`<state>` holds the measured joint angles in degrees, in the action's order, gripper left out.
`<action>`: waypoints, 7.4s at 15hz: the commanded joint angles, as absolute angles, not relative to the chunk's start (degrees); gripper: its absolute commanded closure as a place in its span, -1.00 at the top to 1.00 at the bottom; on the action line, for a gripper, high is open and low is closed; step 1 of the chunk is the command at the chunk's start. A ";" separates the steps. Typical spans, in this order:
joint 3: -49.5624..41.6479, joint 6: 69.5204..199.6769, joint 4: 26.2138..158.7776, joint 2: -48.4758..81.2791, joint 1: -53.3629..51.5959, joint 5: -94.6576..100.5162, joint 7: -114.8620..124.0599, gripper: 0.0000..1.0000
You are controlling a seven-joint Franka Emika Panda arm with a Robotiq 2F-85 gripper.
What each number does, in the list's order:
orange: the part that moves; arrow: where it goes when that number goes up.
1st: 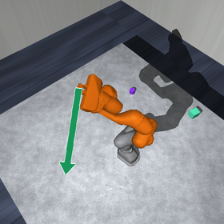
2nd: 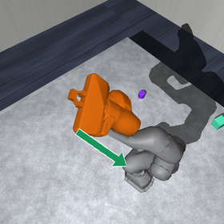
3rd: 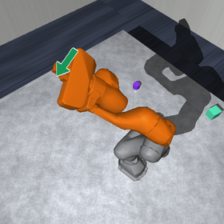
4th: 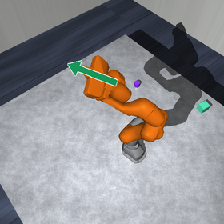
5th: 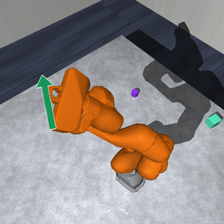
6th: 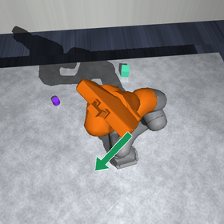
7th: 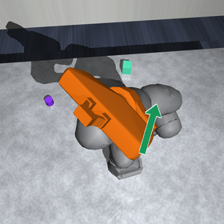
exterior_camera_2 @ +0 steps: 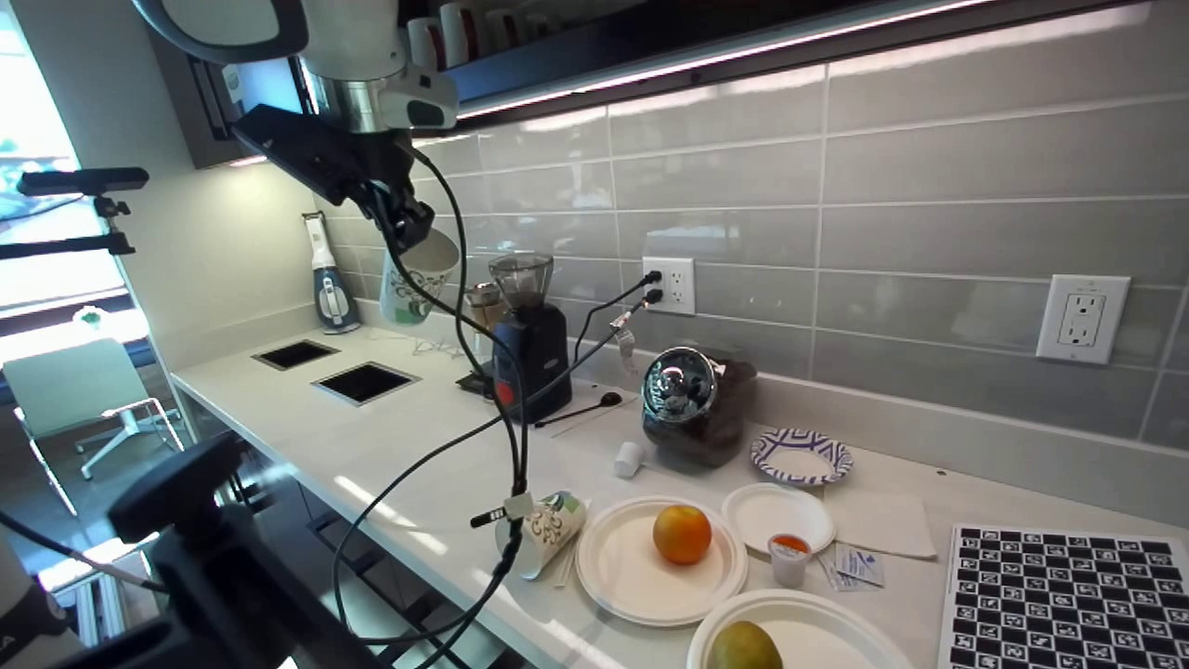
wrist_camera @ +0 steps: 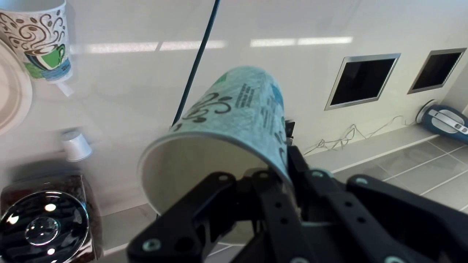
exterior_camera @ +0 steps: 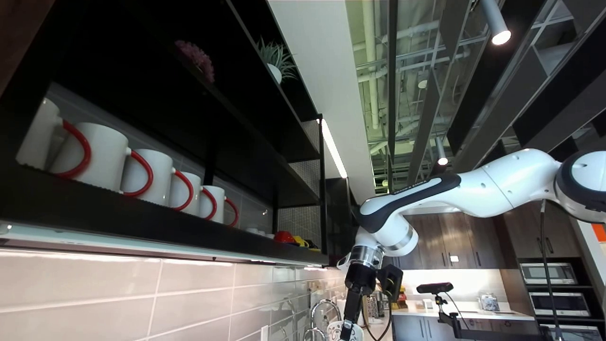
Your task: Place the two coffee cups from the counter on the bottom shelf.
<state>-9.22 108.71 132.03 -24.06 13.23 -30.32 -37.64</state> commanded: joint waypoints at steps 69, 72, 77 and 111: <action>-10.91 101.20 66.16 1.10 0.36 -12.57 -60.31 -0.97; -10.80 101.07 65.31 1.94 0.40 -12.63 -60.50 -0.97; -10.67 101.26 63.72 3.33 0.46 -12.68 -60.42 -0.97; -10.51 103.99 67.29 -4.21 0.33 -10.46 -55.39 1.00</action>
